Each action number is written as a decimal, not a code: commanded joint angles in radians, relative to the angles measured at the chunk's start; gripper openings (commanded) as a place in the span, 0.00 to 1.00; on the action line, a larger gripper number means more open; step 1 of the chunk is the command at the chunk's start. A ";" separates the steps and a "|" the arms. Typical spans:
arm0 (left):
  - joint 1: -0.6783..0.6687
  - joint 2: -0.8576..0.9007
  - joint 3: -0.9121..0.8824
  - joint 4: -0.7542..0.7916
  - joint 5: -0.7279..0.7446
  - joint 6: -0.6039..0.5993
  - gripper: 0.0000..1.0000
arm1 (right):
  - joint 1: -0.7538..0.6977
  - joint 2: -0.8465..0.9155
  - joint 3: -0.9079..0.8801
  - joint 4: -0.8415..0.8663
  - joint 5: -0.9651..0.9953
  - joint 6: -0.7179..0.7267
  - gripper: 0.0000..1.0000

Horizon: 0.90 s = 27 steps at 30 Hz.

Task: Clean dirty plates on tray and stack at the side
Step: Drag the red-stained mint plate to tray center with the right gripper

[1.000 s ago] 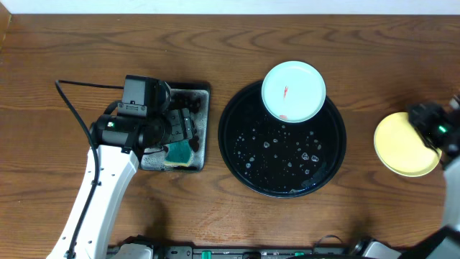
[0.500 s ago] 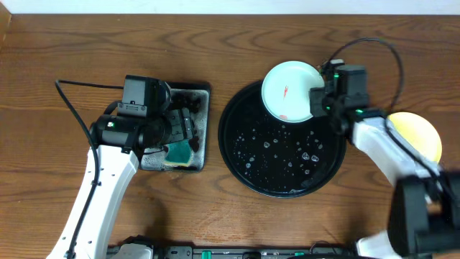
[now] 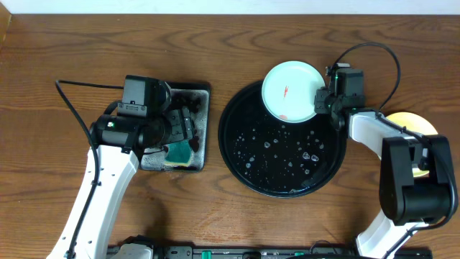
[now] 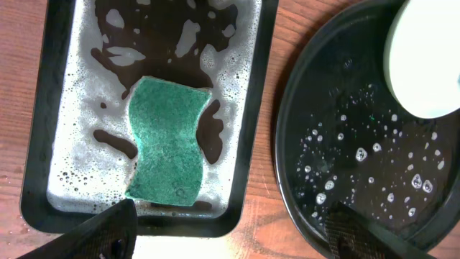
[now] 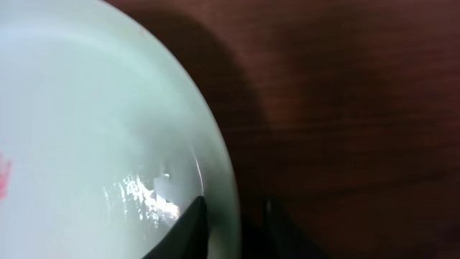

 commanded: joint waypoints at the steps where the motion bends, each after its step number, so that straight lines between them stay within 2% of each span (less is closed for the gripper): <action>1: 0.003 0.000 0.013 -0.002 -0.003 0.010 0.84 | 0.000 0.060 0.000 -0.011 -0.037 0.125 0.16; 3: 0.003 0.000 0.013 -0.002 -0.003 0.010 0.84 | 0.000 0.064 0.000 -0.010 -0.054 0.129 0.01; 9: 0.003 0.000 0.013 -0.002 -0.003 0.010 0.84 | 0.000 -0.047 0.000 -0.079 -0.057 0.127 0.01; 18: 0.003 0.000 0.013 -0.002 -0.003 0.010 0.84 | 0.032 -0.369 0.000 -0.477 -0.058 0.130 0.01; 21: 0.003 0.000 0.013 -0.002 -0.003 0.010 0.84 | 0.066 -0.415 0.000 -0.638 -0.057 0.169 0.01; 23: 0.003 0.000 0.013 -0.002 -0.003 0.010 0.84 | 0.092 -0.412 -0.002 -0.768 -0.057 0.246 0.01; 27: 0.003 0.000 0.013 -0.002 -0.003 0.010 0.84 | 0.127 -0.392 -0.056 -0.792 -0.069 0.375 0.01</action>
